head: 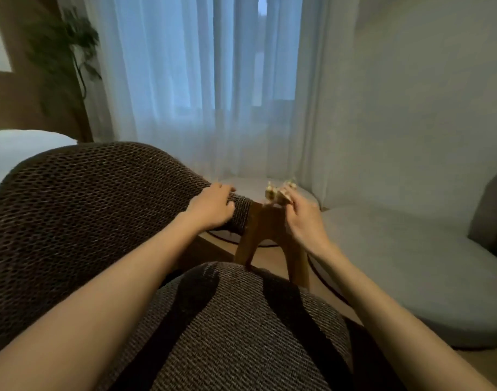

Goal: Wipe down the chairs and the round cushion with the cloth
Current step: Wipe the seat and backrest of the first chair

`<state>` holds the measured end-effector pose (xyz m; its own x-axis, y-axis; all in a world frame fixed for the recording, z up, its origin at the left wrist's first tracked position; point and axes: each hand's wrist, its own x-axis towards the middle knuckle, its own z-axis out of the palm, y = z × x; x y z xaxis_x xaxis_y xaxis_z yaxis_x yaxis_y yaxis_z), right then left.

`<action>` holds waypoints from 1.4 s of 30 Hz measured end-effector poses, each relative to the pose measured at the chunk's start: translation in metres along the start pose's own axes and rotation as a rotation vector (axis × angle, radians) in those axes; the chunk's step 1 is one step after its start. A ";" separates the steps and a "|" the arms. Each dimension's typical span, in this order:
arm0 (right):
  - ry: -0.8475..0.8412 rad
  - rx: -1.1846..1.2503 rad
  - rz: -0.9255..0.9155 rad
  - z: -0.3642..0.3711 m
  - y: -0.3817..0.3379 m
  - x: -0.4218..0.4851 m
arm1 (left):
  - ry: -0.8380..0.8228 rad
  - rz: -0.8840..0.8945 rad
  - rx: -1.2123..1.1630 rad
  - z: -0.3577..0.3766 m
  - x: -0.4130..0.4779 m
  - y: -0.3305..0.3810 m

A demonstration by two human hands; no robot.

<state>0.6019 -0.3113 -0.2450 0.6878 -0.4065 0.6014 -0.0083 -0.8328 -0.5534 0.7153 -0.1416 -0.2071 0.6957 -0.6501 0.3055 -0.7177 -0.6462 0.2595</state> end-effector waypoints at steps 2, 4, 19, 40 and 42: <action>-0.107 -0.317 -0.075 0.011 0.018 0.003 | -0.029 -0.061 -0.031 0.033 0.007 -0.004; -0.149 -0.447 -0.091 0.016 0.029 0.008 | -0.061 -0.119 -0.049 0.065 0.009 -0.010; -0.405 -0.389 -0.303 0.116 -0.007 0.101 | 0.280 -0.238 0.357 0.129 0.005 -0.106; -0.393 -0.099 -0.495 0.160 -0.048 0.126 | 0.379 -0.247 0.487 0.079 0.002 -0.142; -0.418 -0.344 -0.510 0.143 -0.028 0.106 | 0.351 -0.234 0.471 0.084 -0.001 -0.136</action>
<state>0.7788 -0.2778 -0.2479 0.8856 0.1819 0.4274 0.2062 -0.9785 -0.0109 0.8149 -0.0860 -0.3194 0.7244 -0.3521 0.5927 -0.4028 -0.9139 -0.0506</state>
